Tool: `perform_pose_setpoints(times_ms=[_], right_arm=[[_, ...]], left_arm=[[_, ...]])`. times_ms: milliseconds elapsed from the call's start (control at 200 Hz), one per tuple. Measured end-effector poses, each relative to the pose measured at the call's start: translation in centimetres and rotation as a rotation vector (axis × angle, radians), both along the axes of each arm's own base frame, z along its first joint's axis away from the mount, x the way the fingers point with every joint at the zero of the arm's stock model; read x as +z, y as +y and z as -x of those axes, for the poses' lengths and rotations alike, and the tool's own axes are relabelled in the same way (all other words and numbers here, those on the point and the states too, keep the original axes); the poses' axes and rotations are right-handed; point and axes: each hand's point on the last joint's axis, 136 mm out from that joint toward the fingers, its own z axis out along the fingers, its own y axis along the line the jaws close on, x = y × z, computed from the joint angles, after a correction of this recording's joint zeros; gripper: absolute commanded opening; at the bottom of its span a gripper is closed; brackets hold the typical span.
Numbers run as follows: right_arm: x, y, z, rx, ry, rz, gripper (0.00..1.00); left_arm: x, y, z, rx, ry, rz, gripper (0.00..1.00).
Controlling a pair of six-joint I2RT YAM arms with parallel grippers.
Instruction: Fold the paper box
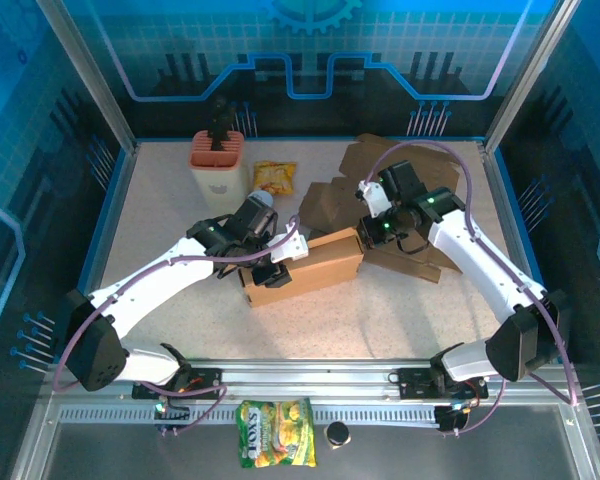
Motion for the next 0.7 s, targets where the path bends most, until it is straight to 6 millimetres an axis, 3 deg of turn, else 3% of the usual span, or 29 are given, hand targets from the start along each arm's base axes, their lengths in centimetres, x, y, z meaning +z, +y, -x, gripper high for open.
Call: perform_pose_setpoints(times_ms=[700], right_arm=[[0.27, 0.47, 0.27, -0.213, 0.175, -0.076, 0.0]], left_arm=[[-0.03, -0.13, -0.17, 0.001, 0.013, -0.008, 0.46]])
